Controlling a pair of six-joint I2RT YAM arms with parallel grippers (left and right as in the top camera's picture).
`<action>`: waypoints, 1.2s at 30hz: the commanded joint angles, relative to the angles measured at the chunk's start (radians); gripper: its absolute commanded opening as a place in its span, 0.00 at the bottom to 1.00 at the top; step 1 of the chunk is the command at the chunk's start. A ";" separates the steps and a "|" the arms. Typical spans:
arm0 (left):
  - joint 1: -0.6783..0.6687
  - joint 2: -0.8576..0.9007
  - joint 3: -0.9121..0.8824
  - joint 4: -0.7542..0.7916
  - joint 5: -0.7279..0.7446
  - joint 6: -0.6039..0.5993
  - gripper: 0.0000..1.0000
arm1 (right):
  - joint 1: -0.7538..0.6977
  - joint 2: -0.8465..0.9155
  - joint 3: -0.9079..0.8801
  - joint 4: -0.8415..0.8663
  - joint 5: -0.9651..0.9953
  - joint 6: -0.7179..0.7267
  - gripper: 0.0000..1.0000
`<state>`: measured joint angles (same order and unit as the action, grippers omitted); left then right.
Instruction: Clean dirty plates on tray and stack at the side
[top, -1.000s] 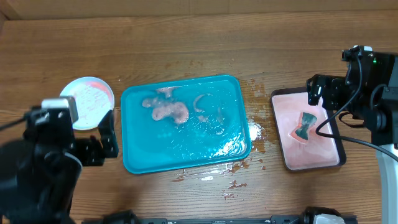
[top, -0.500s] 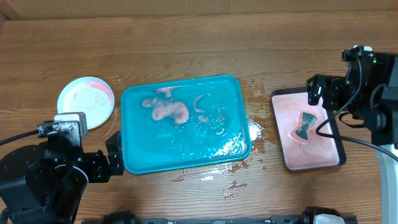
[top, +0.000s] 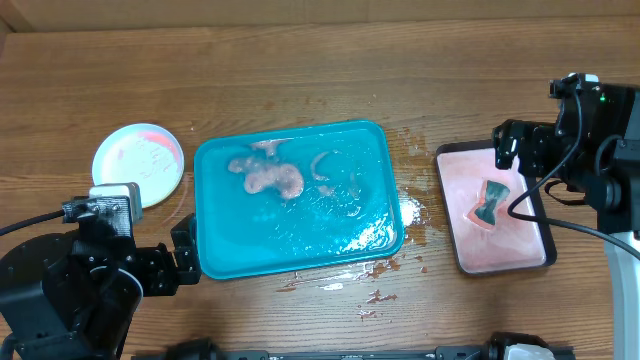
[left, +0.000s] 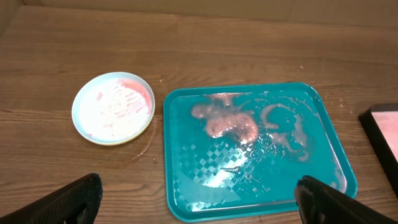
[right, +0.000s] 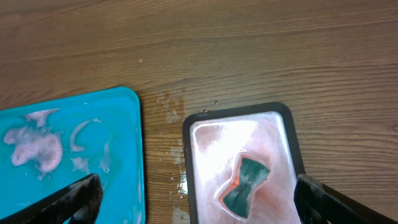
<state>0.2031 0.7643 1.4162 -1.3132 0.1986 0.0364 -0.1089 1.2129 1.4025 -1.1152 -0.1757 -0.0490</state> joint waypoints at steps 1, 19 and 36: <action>-0.002 0.001 0.008 0.001 0.011 0.009 1.00 | 0.003 0.002 0.020 0.006 0.002 -0.004 1.00; -0.002 0.001 0.008 0.001 0.012 0.009 1.00 | 0.049 -0.280 0.018 0.018 0.030 -0.005 1.00; -0.002 0.001 0.008 0.001 0.011 0.009 1.00 | 0.216 -0.938 -0.713 0.841 -0.046 -0.004 1.00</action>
<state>0.2031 0.7643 1.4162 -1.3132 0.1986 0.0364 0.1009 0.3618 0.8234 -0.3397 -0.1886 -0.0532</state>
